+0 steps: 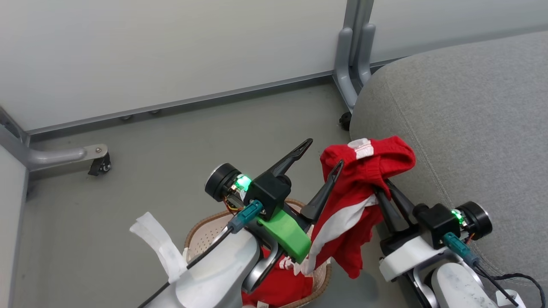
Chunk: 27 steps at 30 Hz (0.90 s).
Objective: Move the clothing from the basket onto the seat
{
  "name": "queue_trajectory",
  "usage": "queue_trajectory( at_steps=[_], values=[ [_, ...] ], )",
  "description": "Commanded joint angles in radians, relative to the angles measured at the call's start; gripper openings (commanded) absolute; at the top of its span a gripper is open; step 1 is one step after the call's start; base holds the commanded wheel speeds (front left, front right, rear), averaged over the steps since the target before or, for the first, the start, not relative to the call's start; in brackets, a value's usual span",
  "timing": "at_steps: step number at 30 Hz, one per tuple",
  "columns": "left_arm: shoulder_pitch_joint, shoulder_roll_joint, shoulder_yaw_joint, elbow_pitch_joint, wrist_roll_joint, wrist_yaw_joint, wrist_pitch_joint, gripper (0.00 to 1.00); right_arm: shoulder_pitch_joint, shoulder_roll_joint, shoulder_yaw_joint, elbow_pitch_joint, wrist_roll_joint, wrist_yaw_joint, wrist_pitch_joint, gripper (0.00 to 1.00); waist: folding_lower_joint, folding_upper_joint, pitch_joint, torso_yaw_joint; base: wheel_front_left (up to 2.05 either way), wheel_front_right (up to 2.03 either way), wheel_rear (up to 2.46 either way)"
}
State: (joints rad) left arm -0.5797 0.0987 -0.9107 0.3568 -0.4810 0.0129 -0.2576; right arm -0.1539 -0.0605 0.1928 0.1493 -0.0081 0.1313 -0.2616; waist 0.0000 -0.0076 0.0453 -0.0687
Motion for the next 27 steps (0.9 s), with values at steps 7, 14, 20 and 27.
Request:
queue_trajectory(
  at_steps=[7,14,20,27],
  values=[
    [0.041,0.048,0.032,-0.052,0.029,-0.010,-0.008,1.00,0.008,-0.004,-0.064,-0.079,0.007,-0.001,-0.005,0.00,0.0000,0.0076,0.071,-0.111,0.00,0.00,0.00],
    [0.085,0.104,0.068,-0.145,0.098,-0.028,-0.007,1.00,0.024,0.005,-0.118,-0.170,0.028,-0.001,-0.005,0.00,0.0000,0.0076,0.136,-0.241,0.00,0.00,0.00],
    [0.129,0.136,0.098,-0.177,0.121,-0.034,-0.007,1.00,0.059,0.008,-0.146,-0.237,0.030,-0.001,-0.005,0.00,0.0000,0.0076,0.188,-0.346,0.00,0.00,0.00],
    [0.153,0.168,0.117,-0.198,0.134,-0.047,-0.007,1.00,0.092,0.011,-0.177,-0.277,0.078,-0.001,-0.005,0.00,0.0000,0.0076,0.240,-0.447,0.00,0.00,0.00]
  ],
)
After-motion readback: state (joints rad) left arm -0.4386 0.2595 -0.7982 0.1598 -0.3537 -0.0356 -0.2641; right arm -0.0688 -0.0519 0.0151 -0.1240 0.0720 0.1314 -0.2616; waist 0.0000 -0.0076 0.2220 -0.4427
